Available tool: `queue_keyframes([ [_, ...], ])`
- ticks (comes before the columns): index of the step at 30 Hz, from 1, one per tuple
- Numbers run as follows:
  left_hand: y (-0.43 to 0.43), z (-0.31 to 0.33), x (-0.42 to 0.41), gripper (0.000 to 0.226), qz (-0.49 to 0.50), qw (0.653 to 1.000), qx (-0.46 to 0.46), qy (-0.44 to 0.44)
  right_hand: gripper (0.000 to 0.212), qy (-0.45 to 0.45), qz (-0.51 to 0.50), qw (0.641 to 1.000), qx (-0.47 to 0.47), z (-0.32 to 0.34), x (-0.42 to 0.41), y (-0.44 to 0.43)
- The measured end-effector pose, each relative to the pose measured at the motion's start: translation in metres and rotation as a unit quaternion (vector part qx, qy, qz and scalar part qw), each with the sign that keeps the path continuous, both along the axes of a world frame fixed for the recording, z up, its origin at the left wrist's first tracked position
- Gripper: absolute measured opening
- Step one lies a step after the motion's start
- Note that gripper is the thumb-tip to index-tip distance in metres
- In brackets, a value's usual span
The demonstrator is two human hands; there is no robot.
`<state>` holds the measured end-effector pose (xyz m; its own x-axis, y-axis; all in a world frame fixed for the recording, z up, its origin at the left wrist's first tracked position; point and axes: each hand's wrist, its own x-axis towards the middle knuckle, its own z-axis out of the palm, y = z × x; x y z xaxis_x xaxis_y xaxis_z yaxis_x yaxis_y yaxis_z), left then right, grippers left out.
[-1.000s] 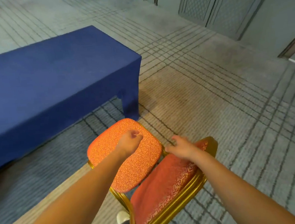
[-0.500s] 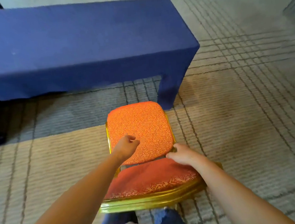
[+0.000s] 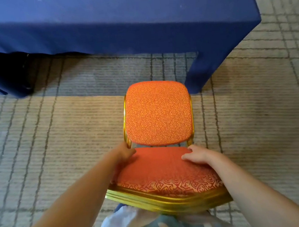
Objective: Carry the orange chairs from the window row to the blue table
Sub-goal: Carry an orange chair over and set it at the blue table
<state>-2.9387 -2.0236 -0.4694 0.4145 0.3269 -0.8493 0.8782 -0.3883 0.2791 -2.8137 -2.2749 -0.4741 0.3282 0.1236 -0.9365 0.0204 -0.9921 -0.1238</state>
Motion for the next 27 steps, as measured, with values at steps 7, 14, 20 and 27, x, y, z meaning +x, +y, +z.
queue_keyframes([
  [7, 0.005, -0.015, -0.004, 0.045, -0.047, 0.996, 0.011, 0.075, 0.072, 0.025, 0.002, 0.999, -0.026, -0.020, 0.008, -0.008],
  [14, 0.005, -0.022, 0.002, 0.047, -0.101, 0.989, 0.028, 0.109, 0.072, 0.046, -0.026, 0.997, -0.049, -0.031, 0.018, -0.014],
  [20, 0.015, -0.032, 0.013, 0.061, -0.110, 0.981, 0.040, 0.152, 0.072, 0.071, -0.035, 0.994, -0.075, -0.035, 0.037, -0.012],
  [27, 0.031, -0.019, 0.033, 0.069, -0.078, 0.968, -0.053, 0.231, 0.077, 0.155, -0.056, 0.978, -0.130, -0.023, 0.063, -0.014],
])
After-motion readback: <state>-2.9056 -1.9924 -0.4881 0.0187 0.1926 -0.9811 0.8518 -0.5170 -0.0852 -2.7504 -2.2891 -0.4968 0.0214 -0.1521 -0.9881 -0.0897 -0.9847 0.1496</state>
